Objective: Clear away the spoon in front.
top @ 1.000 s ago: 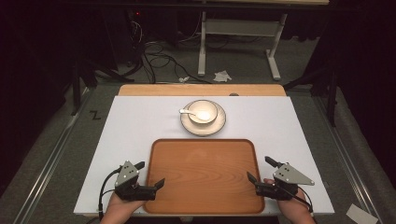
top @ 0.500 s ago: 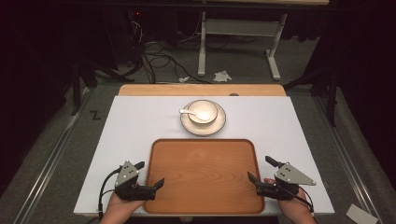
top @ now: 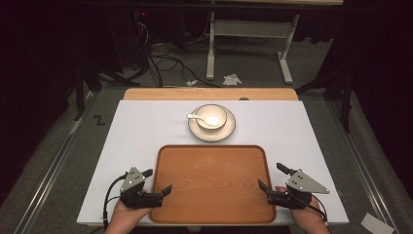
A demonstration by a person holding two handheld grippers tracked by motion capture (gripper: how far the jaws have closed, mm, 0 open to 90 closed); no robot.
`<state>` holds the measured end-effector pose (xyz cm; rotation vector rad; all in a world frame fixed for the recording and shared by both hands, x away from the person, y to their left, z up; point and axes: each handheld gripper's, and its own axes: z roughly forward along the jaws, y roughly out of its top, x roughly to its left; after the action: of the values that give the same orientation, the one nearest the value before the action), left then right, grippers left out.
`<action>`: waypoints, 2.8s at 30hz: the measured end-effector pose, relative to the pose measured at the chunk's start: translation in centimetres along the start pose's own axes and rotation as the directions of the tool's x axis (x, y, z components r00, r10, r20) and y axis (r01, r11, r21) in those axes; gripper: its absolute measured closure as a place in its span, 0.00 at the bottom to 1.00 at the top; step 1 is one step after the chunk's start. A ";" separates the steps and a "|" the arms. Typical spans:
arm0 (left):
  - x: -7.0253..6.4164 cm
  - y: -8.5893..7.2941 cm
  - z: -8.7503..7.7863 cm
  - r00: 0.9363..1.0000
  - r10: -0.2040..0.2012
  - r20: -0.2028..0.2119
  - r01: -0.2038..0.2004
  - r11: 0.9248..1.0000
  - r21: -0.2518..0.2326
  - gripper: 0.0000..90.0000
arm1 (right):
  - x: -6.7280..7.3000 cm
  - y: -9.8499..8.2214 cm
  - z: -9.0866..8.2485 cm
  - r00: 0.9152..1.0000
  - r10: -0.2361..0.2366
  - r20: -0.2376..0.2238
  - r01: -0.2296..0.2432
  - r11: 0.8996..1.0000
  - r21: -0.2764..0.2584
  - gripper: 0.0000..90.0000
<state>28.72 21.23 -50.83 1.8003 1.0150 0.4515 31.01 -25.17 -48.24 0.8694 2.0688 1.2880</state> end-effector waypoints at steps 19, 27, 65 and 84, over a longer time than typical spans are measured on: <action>0.0 0.6 0.5 0.999 -0.030 0.022 0.030 0.999 -0.017 0.05 | 0.0 0.0 0.1 1.000 -0.017 -0.010 0.017 1.000 0.006 0.18; -0.2 3.0 1.3 1.000 -0.023 -0.019 0.023 0.999 -0.033 0.05 | 0.0 0.0 -0.1 0.999 -0.029 -0.021 0.029 1.000 -0.001 0.18; 3.8 11.3 9.5 0.996 -0.081 -0.044 0.079 0.996 -0.043 0.71 | -0.4 -0.1 -0.3 0.999 -0.024 -0.039 0.023 1.000 -0.013 0.18; 5.2 14.2 14.7 0.984 -0.142 -0.103 0.137 0.989 -0.055 1.00 | -0.3 -0.1 -0.5 0.999 -0.010 -0.043 0.010 1.000 -0.014 0.18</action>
<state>48.06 14.56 -45.61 1.6645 1.1864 0.4846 30.87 -25.73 -48.10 0.8312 2.0919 1.3254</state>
